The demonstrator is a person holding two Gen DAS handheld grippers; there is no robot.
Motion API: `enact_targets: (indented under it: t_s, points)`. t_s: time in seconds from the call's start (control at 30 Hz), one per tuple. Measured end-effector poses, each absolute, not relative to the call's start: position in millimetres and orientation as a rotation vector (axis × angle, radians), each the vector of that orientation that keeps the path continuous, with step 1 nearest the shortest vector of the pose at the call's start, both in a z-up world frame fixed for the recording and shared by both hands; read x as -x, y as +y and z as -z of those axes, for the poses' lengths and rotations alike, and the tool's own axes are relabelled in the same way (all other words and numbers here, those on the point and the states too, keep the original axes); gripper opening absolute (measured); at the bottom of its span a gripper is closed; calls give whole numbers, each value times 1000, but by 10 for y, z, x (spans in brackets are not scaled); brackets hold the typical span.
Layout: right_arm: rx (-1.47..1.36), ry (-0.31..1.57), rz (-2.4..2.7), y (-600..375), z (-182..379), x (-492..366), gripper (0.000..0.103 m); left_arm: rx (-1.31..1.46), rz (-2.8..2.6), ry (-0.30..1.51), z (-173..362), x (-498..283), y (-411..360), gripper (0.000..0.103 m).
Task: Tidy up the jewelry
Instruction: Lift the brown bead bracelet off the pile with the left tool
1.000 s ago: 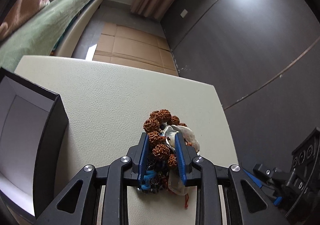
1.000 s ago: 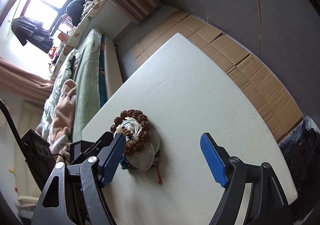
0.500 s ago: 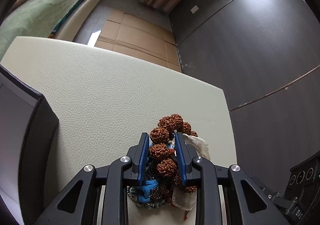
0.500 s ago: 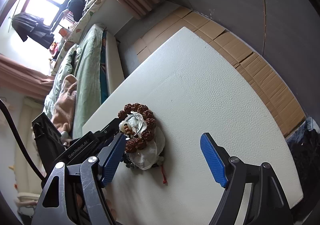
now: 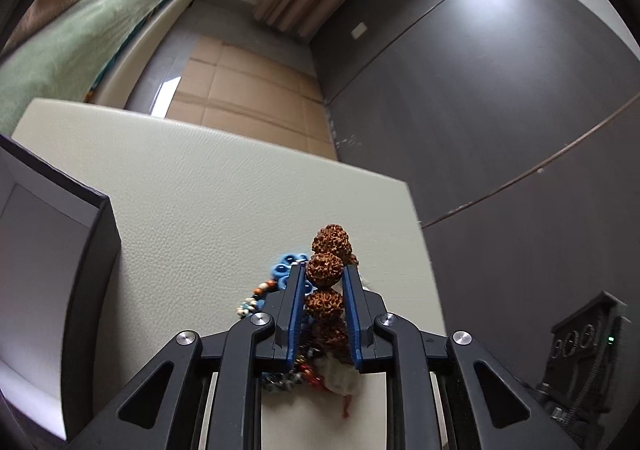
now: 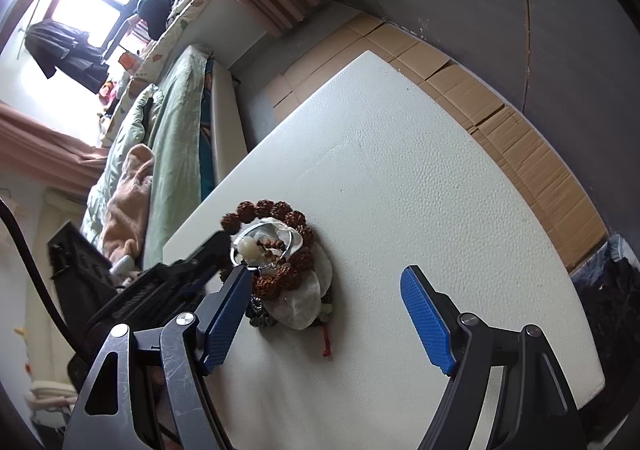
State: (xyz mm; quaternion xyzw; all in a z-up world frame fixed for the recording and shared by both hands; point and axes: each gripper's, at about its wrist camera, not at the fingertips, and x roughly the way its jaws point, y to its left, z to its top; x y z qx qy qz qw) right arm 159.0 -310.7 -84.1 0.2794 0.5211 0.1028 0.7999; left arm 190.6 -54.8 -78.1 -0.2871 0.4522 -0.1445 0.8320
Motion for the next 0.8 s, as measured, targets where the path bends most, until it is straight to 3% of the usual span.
enact_targets:
  t_s: [0.43, 0.8]
  points:
    - [-590, 1096, -238, -3114, 775, -1393, 78, 622, 385, 844, 279, -1507, -398, 20]
    - [-624, 1113, -362, -2838, 788, -1335, 78, 564, 288, 929, 399, -1322, -177, 20]
